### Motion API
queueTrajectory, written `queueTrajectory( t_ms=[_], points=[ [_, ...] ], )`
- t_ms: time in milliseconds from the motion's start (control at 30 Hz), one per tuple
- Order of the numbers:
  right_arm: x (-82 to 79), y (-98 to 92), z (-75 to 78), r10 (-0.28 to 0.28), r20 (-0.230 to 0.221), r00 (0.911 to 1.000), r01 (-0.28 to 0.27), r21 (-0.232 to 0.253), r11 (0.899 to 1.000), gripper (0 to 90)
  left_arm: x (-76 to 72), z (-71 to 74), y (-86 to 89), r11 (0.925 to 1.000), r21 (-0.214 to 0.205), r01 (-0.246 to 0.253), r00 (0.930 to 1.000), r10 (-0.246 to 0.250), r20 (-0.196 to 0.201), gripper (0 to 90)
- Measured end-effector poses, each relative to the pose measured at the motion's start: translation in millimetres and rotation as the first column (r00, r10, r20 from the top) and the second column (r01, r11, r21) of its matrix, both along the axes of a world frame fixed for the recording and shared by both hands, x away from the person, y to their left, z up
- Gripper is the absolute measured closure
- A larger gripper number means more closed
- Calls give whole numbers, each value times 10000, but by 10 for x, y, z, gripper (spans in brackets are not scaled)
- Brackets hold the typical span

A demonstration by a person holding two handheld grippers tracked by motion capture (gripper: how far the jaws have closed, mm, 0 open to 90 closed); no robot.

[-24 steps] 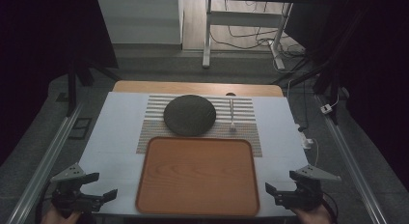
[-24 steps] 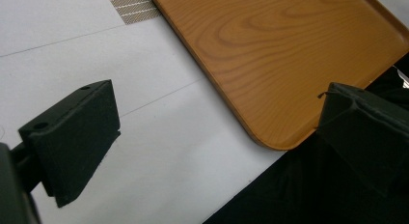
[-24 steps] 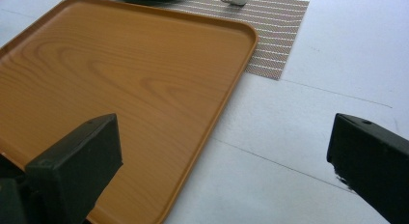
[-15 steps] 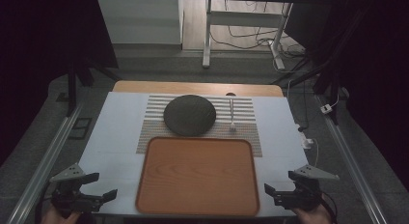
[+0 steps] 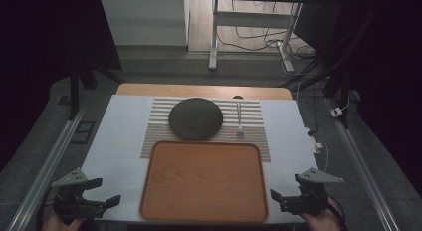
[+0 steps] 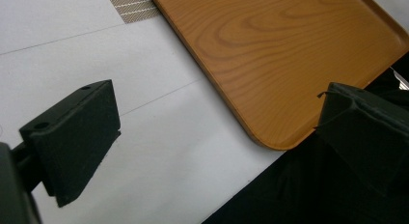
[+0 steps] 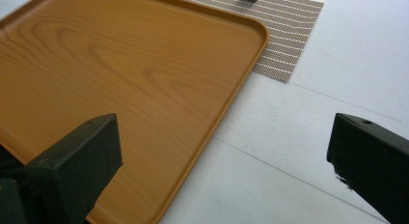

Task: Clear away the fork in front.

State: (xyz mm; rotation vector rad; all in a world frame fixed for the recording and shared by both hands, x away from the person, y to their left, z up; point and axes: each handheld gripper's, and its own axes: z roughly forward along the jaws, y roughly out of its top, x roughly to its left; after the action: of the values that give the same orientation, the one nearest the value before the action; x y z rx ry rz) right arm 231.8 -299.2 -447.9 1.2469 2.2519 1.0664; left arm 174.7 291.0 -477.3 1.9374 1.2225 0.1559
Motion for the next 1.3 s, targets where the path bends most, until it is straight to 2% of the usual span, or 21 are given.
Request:
queueTrajectory(
  t_ms=[100, 200, 333, 500, 633, 667, 733, 900, 1167, 1300],
  points=[
    [8, 41, 7, 203, 91, 9998, -200, -341, 9992, 0, 0, -1, 0, 10000, 1, -12, 10000, 12, -1, 12],
    [27, 90, 13, 428, 119, 9990, -422, -477, 9980, 0, 1, -1, -1, 10000, -1, -21, 10000, 21, -7, 12],
    [56, 176, 12, 807, 199, 9965, -782, -1026, 9916, 0, 1, -2, 0, 10000, -35, -22, 10000, 22, -32, 12],
    [105, 307, 10, 1391, 276, 9899, -1311, -1956, 9719, 0, 3, -2, 1, 10000, -23, -35, 10000, 35, -38, 12],
    [149, 409, 8, 1694, 247, 9852, -1586, -2414, 9574, 9, 4, -3, 1, 10000, -16, -51, 10000, 51, -48, 12],
    [149, 409, 8, 1694, 247, 9852, -1586, -2414, 9574, 9, 4, -3, 1, 10000, -16, -51, 10000, 51, -48, 12],
    [192, 485, -3, 1867, 157, 9823, -1760, -2653, 9480, 9, 5, -4, 2, 10000, -18, -55, 10000, 55, -55, 12],
    [237, 624, -56, 2100, 23, 9777, -1958, -3520, 9153, 18, 4, -5, 4, 10000, -23, -68, 10000, 68, -70, 12],
    [301, 810, -164, 2533, 169, 9672, -2130, -4885, 8462, 18, 5, -5, 4, 10000, -35, -60, 9999, 60, -88, 12],
    [337, 896, -193, 2906, 251, 9565, -2327, -5351, 8121, 18, 6, -6, 5, 10000, -35, -60, 9999, 60, -98, 12]
  ],
)
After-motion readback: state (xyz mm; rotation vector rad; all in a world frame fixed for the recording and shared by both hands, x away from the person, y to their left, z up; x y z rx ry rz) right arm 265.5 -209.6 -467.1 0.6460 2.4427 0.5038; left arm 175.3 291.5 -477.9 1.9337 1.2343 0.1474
